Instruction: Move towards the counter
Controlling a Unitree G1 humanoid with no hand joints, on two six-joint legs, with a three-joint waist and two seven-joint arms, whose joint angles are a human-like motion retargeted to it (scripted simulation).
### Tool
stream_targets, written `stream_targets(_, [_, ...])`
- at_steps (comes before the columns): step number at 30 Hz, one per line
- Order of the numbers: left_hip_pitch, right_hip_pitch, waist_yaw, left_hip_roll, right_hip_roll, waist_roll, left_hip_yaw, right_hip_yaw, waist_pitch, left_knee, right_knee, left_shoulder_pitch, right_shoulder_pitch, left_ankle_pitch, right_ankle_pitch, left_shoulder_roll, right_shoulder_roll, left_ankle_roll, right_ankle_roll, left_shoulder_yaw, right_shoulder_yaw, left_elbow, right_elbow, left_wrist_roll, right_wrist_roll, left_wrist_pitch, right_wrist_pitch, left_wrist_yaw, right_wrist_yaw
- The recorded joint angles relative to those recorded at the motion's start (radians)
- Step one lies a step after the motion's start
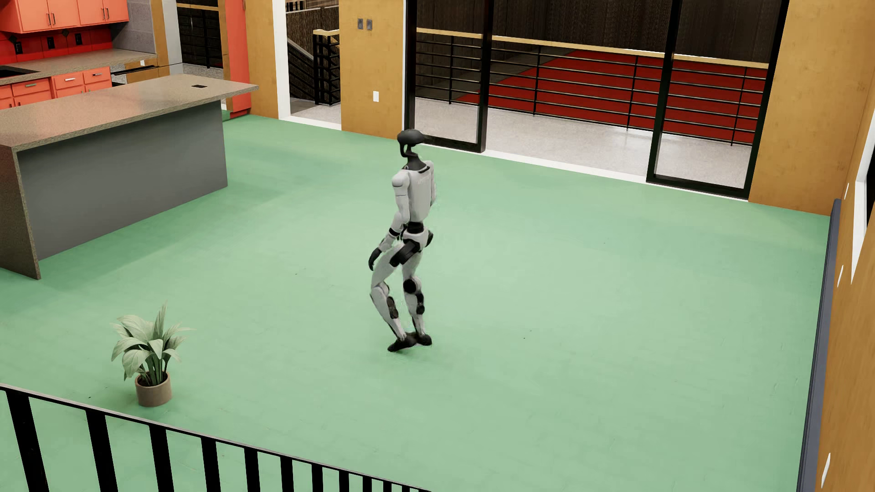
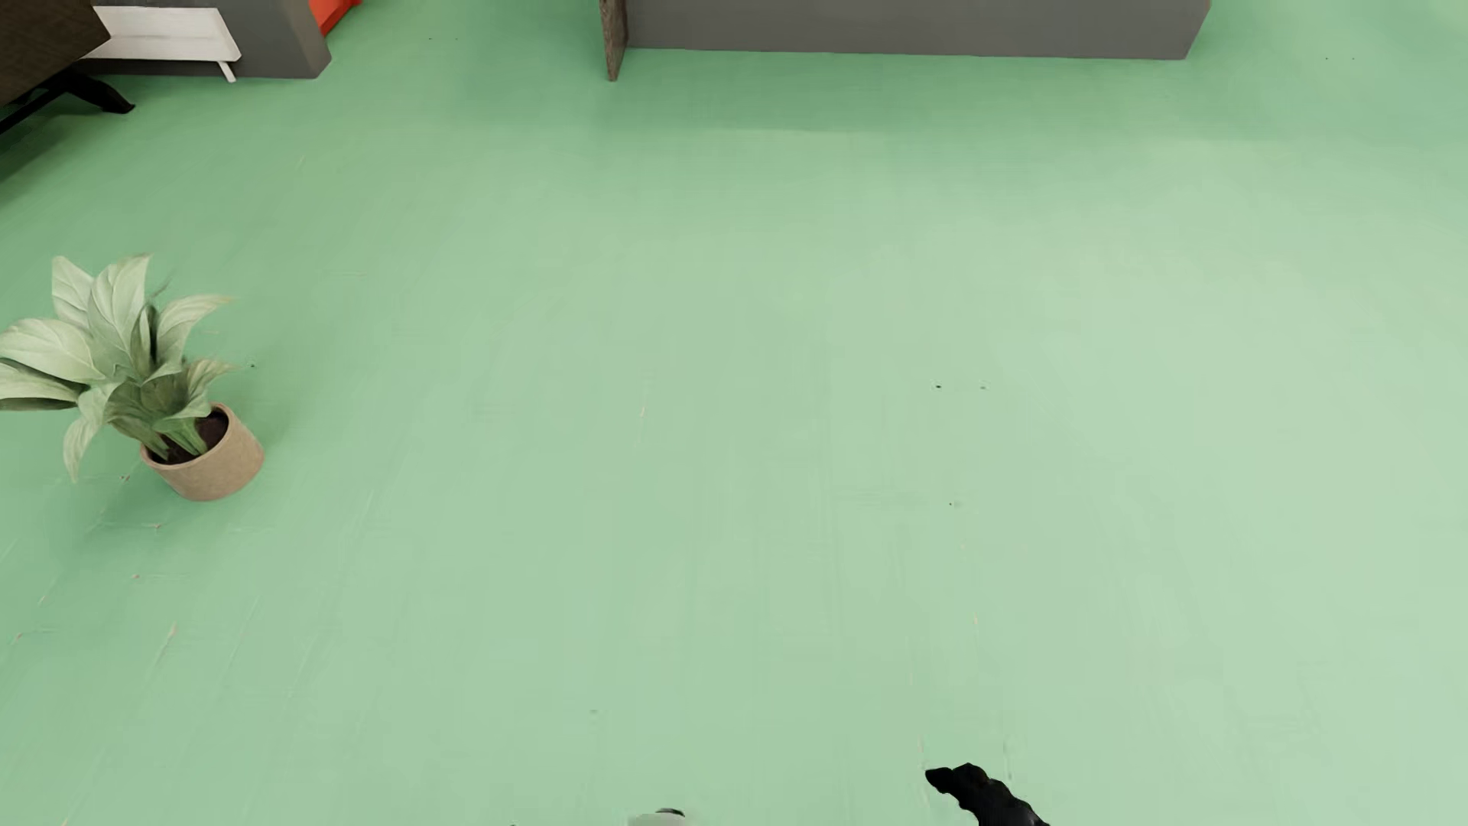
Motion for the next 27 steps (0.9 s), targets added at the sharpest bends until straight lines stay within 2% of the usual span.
stream_targets(1, [-0.031, 0.045, 0.012, -0.004, 0.009, 0.000, -0.004, 0.011, 0.001, -0.134, -0.022, 0.019, -0.024, -0.030, -0.017, -0.004, -0.008, 0.024, -0.002, 0.024, 0.018, -0.006, -0.012, -0.012, 0.000, 0.009, -0.009, 0.009, 0.002])
stream_targets(3, [-0.057, 0.131, 0.036, 0.014, 0.025, 0.000, 0.027, 0.036, -0.001, -0.465, -0.070, 0.048, -0.068, -0.007, -0.045, -0.013, -0.020, 0.056, -0.004, 0.057, 0.054, -0.002, -0.031, -0.015, 0.001, 0.021, -0.017, 0.020, 0.007])
stream_targets(5, [-0.032, 0.225, 0.056, 0.019, 0.033, -0.004, 0.067, 0.064, -0.007, -0.818, -0.134, 0.068, -0.098, 0.050, -0.051, -0.021, -0.028, 0.032, -0.002, 0.062, 0.085, 0.015, -0.041, 0.003, 0.008, 0.018, -0.021, 0.026, 0.016])
stream_targets(6, [-0.025, 0.265, 0.065, 0.015, 0.036, -0.007, 0.073, 0.076, -0.009, -0.910, -0.145, 0.076, -0.106, 0.041, -0.059, -0.020, -0.030, 0.019, 0.001, 0.059, 0.099, 0.027, -0.043, 0.015, 0.009, 0.011, -0.018, 0.027, 0.020])
stream_targets(7, [-0.026, 0.297, 0.072, 0.009, 0.035, -0.010, 0.075, 0.087, -0.011, -0.906, -0.138, 0.081, -0.108, 0.047, -0.067, -0.020, -0.033, 0.003, 0.002, 0.053, 0.113, 0.041, -0.044, 0.028, 0.005, 0.004, -0.003, 0.027, 0.023])
stream_targets(8, [-0.036, 0.329, 0.080, -0.004, 0.032, -0.015, 0.063, 0.097, -0.013, -0.834, -0.114, 0.084, -0.104, 0.069, -0.064, -0.020, -0.036, 0.035, 0.004, 0.049, 0.127, 0.058, -0.044, 0.042, -0.006, -0.001, 0.026, 0.025, 0.023])
stream_targets(9, [-0.037, 0.360, 0.087, -0.025, 0.018, -0.023, 0.057, 0.109, -0.017, -0.772, -0.092, 0.086, -0.093, 0.137, -0.046, -0.029, -0.041, 0.098, 0.002, 0.050, 0.140, 0.077, -0.041, 0.054, -0.020, -0.001, 0.063, 0.026, 0.020])
stream_targets(10, [-0.018, 0.381, 0.091, -0.037, -0.003, -0.036, 0.068, 0.113, -0.022, -0.731, -0.049, 0.086, -0.073, 0.189, 0.003, -0.043, -0.043, 0.075, 0.016, 0.063, 0.147, 0.099, -0.032, 0.060, -0.028, 0.006, 0.097, 0.028, 0.017])
stream_targets(11, [0.006, 0.384, 0.092, -0.054, -0.033, -0.052, 0.086, 0.112, -0.026, -0.691, 0.021, 0.082, -0.046, 0.193, 0.079, -0.063, -0.045, 0.072, 0.045, 0.083, 0.141, 0.123, -0.015, 0.059, -0.025, 0.017, 0.124, 0.030, 0.020])
stream_targets(13, [0.065, 0.287, 0.093, -0.100, -0.106, -0.089, 0.120, 0.120, -0.027, -0.653, 0.297, 0.055, 0.004, 0.123, 0.321, -0.101, -0.046, 0.110, 0.135, 0.113, 0.110, 0.160, 0.034, 0.058, 0.006, 0.031, 0.149, 0.032, 0.058])
stream_targets(15, [0.135, 0.110, 0.091, -0.139, -0.204, -0.125, 0.160, 0.128, -0.020, -0.657, 0.611, 0.016, 0.030, 0.058, 0.560, -0.126, -0.079, 0.117, 0.290, 0.113, 0.143, 0.155, 0.059, 0.073, 0.004, 0.011, 0.125, 0.035, 0.138])
stream_targets(16, [0.173, 0.020, 0.086, -0.158, -0.238, -0.143, 0.170, 0.133, -0.015, -0.665, 0.718, -0.012, 0.044, 0.029, 0.573, -0.134, -0.112, 0.123, 0.299, 0.111, 0.180, 0.148, 0.046, 0.081, -0.012, -0.006, 0.091, 0.036, 0.175])
stream_targets(17, [0.205, -0.068, 0.080, -0.178, -0.261, -0.158, 0.176, 0.140, -0.010, -0.662, 0.791, -0.036, 0.064, 0.000, 0.501, -0.136, -0.138, 0.129, 0.302, 0.103, 0.206, 0.142, 0.014, 0.086, -0.028, -0.029, 0.070, 0.039, 0.193])
stream_targets(18, [0.240, -0.145, 0.072, -0.198, -0.288, -0.171, 0.175, 0.139, -0.005, -0.659, 0.821, -0.071, 0.092, -0.031, 0.413, -0.139, -0.155, 0.134, 0.268, 0.091, 0.205, 0.142, -0.027, 0.093, -0.026, -0.042, 0.058, 0.038, 0.193])
stream_targets(20, [0.312, -0.268, 0.054, -0.228, -0.319, -0.185, 0.158, 0.140, 0.000, -0.651, 0.749, -0.163, 0.149, -0.095, 0.258, -0.147, -0.137, 0.143, 0.220, 0.055, 0.140, 0.154, -0.104, 0.118, 0.023, -0.046, 0.068, 0.028, 0.150])
stream_targets(22, [0.382, -0.348, 0.034, -0.239, -0.326, -0.189, 0.129, 0.139, 0.001, -0.656, 0.524, -0.239, 0.178, -0.149, 0.162, -0.145, -0.108, 0.149, 0.163, 0.015, 0.074, 0.152, -0.138, 0.137, 0.078, -0.061, 0.078, 0.026, 0.100])
stream_targets(24, [0.459, -0.375, 0.018, -0.241, -0.323, -0.187, 0.102, 0.114, -0.005, -0.690, 0.206, -0.289, 0.171, -0.187, 0.168, -0.148, -0.100, 0.151, 0.140, -0.011, 0.068, 0.131, -0.124, 0.128, 0.073, -0.081, 0.091, 0.027, 0.089])
stream_targets(26, [0.540, -0.357, 0.007, -0.239, -0.301, -0.182, 0.078, 0.086, -0.014, -0.746, -0.152, -0.318, 0.153, -0.206, 0.205, -0.152, -0.101, 0.149, 0.182, -0.042, 0.078, 0.105, -0.097, 0.107, 0.042, -0.101, 0.097, 0.026, 0.123])
stream_targets(27, [0.578, -0.365, 0.002, -0.238, -0.290, -0.178, 0.069, 0.090, -0.018, -0.762, -0.249, -0.324, 0.147, -0.217, 0.198, -0.155, -0.100, 0.146, 0.217, -0.059, 0.072, 0.095, -0.089, 0.097, 0.032, -0.108, 0.099, 0.027, 0.139])
